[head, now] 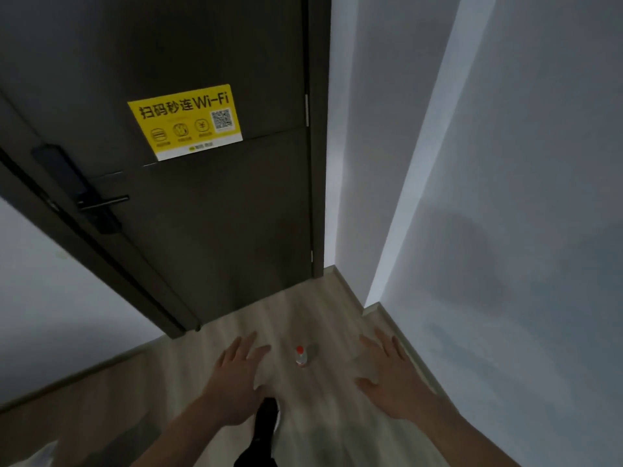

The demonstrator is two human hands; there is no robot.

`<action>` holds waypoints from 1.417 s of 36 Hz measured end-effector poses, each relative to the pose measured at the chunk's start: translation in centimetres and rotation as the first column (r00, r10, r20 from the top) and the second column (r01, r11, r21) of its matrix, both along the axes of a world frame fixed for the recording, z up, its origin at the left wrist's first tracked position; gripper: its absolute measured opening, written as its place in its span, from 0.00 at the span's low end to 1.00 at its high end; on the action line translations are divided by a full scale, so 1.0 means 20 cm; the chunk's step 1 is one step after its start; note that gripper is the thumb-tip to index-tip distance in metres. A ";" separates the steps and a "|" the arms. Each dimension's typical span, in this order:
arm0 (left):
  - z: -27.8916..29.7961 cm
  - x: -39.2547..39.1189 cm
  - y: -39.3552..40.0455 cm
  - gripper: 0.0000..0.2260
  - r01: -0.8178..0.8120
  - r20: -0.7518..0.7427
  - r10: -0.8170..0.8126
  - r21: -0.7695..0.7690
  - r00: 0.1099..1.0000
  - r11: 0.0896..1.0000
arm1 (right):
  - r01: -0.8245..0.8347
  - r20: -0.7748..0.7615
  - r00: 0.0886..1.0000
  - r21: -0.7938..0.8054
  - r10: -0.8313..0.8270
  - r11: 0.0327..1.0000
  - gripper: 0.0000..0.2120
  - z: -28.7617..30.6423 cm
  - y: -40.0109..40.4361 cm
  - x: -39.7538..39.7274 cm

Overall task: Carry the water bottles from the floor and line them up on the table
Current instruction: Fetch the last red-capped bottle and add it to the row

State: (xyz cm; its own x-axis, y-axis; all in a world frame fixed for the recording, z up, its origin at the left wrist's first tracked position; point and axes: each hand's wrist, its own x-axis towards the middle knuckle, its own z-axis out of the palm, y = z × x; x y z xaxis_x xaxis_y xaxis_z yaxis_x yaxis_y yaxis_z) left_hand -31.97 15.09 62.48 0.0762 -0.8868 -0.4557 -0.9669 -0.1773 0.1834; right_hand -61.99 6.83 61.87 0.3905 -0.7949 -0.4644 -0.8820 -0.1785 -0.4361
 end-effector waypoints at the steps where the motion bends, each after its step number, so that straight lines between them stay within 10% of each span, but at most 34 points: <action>1: -0.03 0.05 -0.08 0.33 0.030 0.002 -0.030 0.024 1.000 0.999 | 0.017 -0.027 0.999 0.005 -0.017 1.000 0.39 -0.03 -0.04 0.04; 22: -1.68 0.48 -1.28 0.31 0.340 0.015 -0.372 0.370 0.928 0.865 | 0.336 -0.217 0.932 0.206 -0.292 0.919 0.37 -1.33 -0.78 0.61; 37: -3.03 0.21 -1.47 0.24 0.238 -0.015 -0.257 0.434 0.966 0.869 | 0.365 -0.282 0.920 0.361 -0.272 0.858 0.36 -2.61 -0.75 0.56; 51: -3.36 0.16 -1.52 0.20 0.249 0.072 -0.281 0.291 0.957 0.924 | 0.447 -0.292 0.891 0.439 -0.347 0.779 0.35 -2.92 -0.71 0.50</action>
